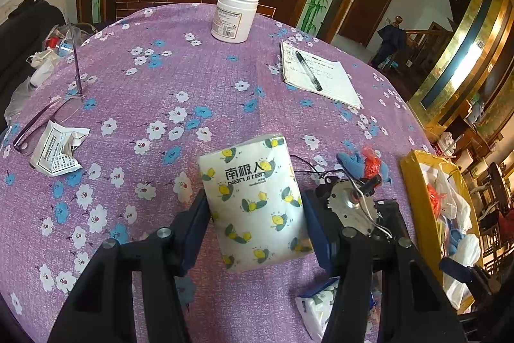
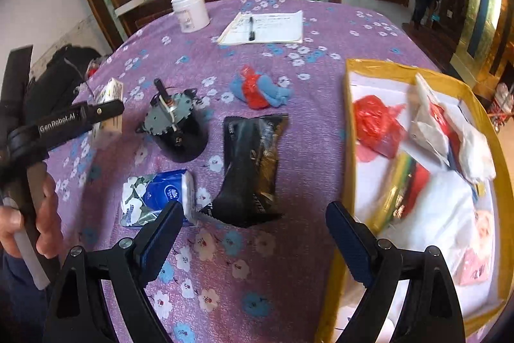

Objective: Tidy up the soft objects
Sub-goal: 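Grasp the white Nanjiren tissue pack with the left tool while the right tool grasps the black snack bag, then lift the tissue pack and black snack bag and carry them to the box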

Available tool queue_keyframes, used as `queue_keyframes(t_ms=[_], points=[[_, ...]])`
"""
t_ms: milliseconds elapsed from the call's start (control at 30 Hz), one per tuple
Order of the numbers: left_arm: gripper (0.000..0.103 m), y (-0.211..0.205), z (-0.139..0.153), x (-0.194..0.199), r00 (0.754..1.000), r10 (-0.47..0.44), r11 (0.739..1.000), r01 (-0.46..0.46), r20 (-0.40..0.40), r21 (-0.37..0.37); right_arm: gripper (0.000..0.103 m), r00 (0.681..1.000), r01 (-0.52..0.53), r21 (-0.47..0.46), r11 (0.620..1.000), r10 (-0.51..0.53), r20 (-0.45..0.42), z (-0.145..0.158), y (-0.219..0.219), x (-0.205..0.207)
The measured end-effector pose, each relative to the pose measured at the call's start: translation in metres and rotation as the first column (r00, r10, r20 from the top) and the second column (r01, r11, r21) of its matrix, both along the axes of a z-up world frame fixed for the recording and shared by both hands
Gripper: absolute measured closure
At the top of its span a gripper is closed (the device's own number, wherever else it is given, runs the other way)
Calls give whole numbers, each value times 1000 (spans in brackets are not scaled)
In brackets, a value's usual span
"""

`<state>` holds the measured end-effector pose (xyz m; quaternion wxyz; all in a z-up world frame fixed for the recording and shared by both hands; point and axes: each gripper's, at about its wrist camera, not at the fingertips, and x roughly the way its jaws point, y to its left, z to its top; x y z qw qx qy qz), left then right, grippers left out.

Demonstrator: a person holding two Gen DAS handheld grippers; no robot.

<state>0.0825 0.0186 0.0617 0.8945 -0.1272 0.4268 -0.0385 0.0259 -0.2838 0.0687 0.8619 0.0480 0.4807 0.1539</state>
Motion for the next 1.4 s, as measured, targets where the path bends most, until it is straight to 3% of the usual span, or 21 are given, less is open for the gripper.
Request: queue_keyframes(t_ms=[133, 300, 367, 500, 600, 733, 900, 1000, 1167, 1400], points=[[47, -3, -1, -1, 1000, 7, 1000, -7, 7, 25, 10, 999, 23, 40, 999, -24, 30, 5, -1, 8], [47, 1, -3, 1, 1000, 18, 1000, -18, -1, 18, 17, 998, 16, -53, 998, -13, 59, -2, 25, 29], [47, -1, -1, 0, 1000, 12, 1000, -13, 6, 19, 34, 999, 21, -78, 997, -17, 45, -10, 31, 37], [47, -9, 1, -3, 1000, -10, 999, 10, 21, 37, 57, 999, 15, -105, 994, -18, -32, -35, 39, 50], [47, -14, 3, -6, 999, -22, 998, 20, 36, 51, 75, 999, 10, -114, 993, -6, 35, -31, 42, 43], [47, -21, 9, -12, 996, -30, 996, 22, 84, 85, 76, 988, 55, -61, 997, -45, 149, -17, 33, 33], [47, -32, 15, -19, 989, -43, 990, 22, 143, 140, 75, 950, 90, 6, 996, -87, 299, 5, 20, 19], [46, -41, 19, -25, 980, -54, 980, 15, 189, 200, 75, 946, 82, 69, 994, -100, 309, 10, 13, 18], [46, -62, 23, -37, 955, -100, 946, 4, 279, 323, 75, 941, 46, 95, 994, -75, 329, 16, 17, 9], [46, -73, 23, -41, 939, -119, 921, -17, 324, 388, 75, 938, 18, 103, 995, -52, 343, 18, 23, 1]])
